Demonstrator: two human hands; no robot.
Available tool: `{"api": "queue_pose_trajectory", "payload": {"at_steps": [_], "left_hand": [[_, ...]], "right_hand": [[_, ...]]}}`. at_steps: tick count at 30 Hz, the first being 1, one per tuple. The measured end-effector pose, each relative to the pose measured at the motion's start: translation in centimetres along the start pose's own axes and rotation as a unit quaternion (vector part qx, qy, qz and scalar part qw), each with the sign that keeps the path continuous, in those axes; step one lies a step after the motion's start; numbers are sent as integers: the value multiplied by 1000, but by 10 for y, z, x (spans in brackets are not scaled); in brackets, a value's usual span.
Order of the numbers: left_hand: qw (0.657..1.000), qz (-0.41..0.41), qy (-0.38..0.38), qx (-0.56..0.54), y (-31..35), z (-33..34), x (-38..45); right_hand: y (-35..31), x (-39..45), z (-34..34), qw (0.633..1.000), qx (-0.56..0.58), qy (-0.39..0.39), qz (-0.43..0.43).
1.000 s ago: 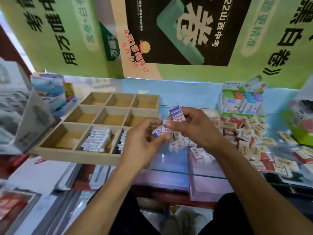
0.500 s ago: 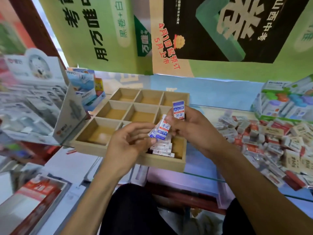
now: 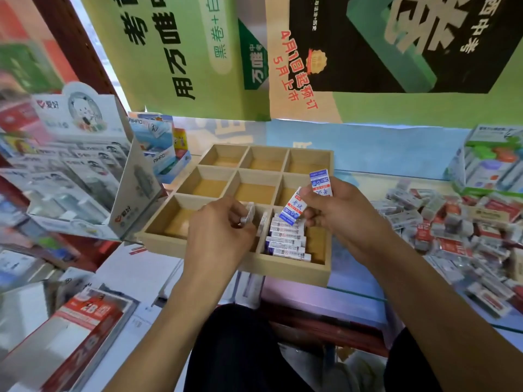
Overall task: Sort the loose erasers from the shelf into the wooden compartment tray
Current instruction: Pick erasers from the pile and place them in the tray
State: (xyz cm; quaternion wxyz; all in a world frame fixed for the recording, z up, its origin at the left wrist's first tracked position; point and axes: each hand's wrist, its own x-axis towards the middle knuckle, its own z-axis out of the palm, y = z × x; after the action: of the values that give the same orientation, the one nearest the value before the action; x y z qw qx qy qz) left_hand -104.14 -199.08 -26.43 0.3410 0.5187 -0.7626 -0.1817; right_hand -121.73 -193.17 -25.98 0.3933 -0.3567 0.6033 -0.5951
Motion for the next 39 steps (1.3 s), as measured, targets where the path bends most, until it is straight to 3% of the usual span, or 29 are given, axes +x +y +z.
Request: {"api": "queue_pose_trajectory", "payload": {"at_steps": [9, 15, 20, 23, 26, 29, 32, 39], "left_hand": [[992, 32, -84, 87, -3, -1, 3], [983, 80, -141, 84, -6, -4, 7], [990, 49, -130, -15, -10, -12, 10], [968, 40, -184, -165, -1, -18, 8], [955, 50, -223, -189, 5, -18, 6], [967, 27, -174, -186, -1, -16, 8], [985, -35, -99, -137, -12, -19, 14], [995, -34, -88, 11, -9, -14, 15]], "right_hand": [[2, -3, -4, 997, -80, -5, -4], [4, -8, -4, 995, -98, -2, -2], [1, -13, -3, 998, -65, -17, -3], [-1, -15, 2, 999, -22, -36, -13], [-1, -16, 9, 998, -10, -53, -21], [0, -15, 13, 999, -14, -44, -22], [1, -12, 10, 995, -97, 0, -29], [6, -15, 11, 983, -181, -6, -42]]}}
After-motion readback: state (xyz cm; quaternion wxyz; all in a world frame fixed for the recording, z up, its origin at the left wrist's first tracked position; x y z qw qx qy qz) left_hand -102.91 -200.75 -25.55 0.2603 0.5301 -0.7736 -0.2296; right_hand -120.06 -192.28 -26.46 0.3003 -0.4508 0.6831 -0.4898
